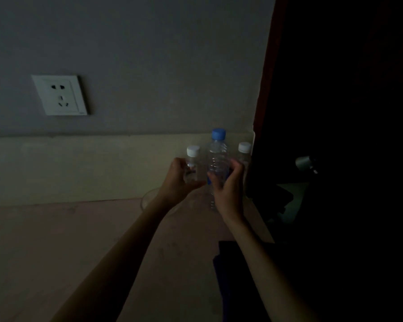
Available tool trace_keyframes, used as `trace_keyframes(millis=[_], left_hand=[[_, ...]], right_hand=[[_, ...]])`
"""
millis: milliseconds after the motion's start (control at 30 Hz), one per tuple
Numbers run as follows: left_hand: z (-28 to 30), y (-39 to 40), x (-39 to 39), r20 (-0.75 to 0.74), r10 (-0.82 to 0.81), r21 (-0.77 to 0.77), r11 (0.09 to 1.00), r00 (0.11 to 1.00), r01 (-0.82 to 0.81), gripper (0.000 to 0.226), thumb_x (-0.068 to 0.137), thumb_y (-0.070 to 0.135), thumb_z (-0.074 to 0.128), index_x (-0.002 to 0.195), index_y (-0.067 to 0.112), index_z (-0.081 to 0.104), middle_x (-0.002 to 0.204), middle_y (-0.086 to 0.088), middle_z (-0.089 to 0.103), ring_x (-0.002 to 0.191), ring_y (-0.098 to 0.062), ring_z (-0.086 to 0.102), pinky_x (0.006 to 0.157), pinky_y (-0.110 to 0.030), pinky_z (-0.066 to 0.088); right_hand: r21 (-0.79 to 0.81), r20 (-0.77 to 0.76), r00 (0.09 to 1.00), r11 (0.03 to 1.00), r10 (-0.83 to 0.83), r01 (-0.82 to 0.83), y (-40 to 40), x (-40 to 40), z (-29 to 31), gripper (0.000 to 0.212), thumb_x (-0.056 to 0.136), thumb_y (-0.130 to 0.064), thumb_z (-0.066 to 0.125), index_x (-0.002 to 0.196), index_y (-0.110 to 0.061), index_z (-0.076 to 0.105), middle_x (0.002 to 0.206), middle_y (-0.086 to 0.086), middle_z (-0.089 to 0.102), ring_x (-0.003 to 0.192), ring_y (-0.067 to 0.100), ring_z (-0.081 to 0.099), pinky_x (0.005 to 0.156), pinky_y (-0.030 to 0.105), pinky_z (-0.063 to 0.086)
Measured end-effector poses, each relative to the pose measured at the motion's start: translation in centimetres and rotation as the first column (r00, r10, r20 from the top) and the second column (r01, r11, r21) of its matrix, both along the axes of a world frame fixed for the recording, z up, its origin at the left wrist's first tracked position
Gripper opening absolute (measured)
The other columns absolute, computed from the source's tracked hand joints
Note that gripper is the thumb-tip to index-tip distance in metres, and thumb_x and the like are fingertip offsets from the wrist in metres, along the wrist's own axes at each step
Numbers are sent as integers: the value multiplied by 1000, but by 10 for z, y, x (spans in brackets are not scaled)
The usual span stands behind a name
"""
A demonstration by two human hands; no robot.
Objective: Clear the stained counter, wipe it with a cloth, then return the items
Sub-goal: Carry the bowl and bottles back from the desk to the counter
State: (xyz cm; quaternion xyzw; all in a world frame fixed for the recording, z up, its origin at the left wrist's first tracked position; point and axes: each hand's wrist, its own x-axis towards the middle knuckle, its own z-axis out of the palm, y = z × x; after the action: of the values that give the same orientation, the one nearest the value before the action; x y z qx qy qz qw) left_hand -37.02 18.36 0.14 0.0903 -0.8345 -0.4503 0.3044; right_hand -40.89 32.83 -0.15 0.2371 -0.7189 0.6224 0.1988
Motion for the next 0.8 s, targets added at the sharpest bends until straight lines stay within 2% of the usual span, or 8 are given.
trace_keyframes(millis=[67, 100, 200, 367, 433, 567, 667, 800], left_hand=[[-4, 1, -1, -11, 35, -4, 999, 999, -35, 56, 68, 11, 90, 104, 11, 48, 112, -17, 59, 91, -9, 58, 77, -22, 52], [-6, 1, -2, -11, 53, -13, 999, 999, -53, 59, 69, 10, 90, 110, 4, 48, 117, -22, 57, 96, -15, 57, 77, -19, 52], [-10, 0, -6, 0, 102, -52, 993, 995, -101, 65, 69, 10, 90, 116, -6, 48, 121, -25, 54, 100, -22, 57, 71, -7, 46], [-9, 4, -7, 7, 135, -88, 987, 991, -134, 66, 69, 8, 90, 117, -8, 48, 123, -27, 49, 107, -34, 58, 82, -29, 48], [-7, 5, -6, -6, 143, -106, 984, 990, -143, 66, 69, 8, 90, 116, -9, 48, 122, -27, 49, 108, -36, 58, 83, -33, 50], [-9, 2, -3, -10, 146, -127, 981, 989, -146, 64, 69, 8, 89, 116, -8, 49, 121, -26, 49, 111, -37, 56, 89, -40, 52], [-11, -1, -3, -32, 127, -138, 982, 991, -130, 66, 68, 9, 90, 116, -6, 47, 120, -26, 49, 112, -38, 57, 92, -49, 54], [-12, -2, -1, -29, 132, -135, 982, 991, -134, 66, 69, 10, 90, 117, -6, 48, 121, -25, 49, 111, -36, 57, 93, -45, 54]], right_hand=[[-12, -28, 999, 999, -46, 45, 1, 4, -7, 59, 80, -15, 76, 128, -5, 45, 127, 7, 54, 115, 11, 52, 94, 9, 41], [-6, -31, 997, 998, -69, 69, 3, 6, -9, 60, 79, -17, 76, 130, -7, 45, 128, 6, 53, 116, 10, 52, 94, 8, 40], [14, -35, 993, 993, -114, 114, 6, 10, -13, 63, 79, -22, 76, 132, -12, 42, 131, 4, 52, 119, 10, 51, 94, 16, 43], [106, -16, 981, 975, -194, 195, 7, 9, -20, 67, 76, -31, 75, 131, -19, 38, 131, 3, 51, 121, 20, 53, 93, 33, 51], [166, -31, 975, 961, -221, 223, 8, 9, -26, 68, 75, -33, 74, 131, -18, 39, 130, 4, 50, 120, 22, 53, 92, 39, 53], [216, -38, 974, 950, -224, 226, 9, 11, -30, 63, 76, -26, 77, 129, -13, 43, 131, 8, 51, 121, 25, 52, 89, 31, 46], [232, -50, 968, 940, -245, 250, 6, 9, -29, 61, 77, -24, 76, 128, -12, 44, 130, 8, 50, 122, 27, 51, 89, 33, 45], [246, -20, 968, 937, -249, 246, 5, 9, -32, 64, 76, -23, 76, 129, -13, 42, 131, 7, 50, 122, 27, 51, 90, 37, 47]])
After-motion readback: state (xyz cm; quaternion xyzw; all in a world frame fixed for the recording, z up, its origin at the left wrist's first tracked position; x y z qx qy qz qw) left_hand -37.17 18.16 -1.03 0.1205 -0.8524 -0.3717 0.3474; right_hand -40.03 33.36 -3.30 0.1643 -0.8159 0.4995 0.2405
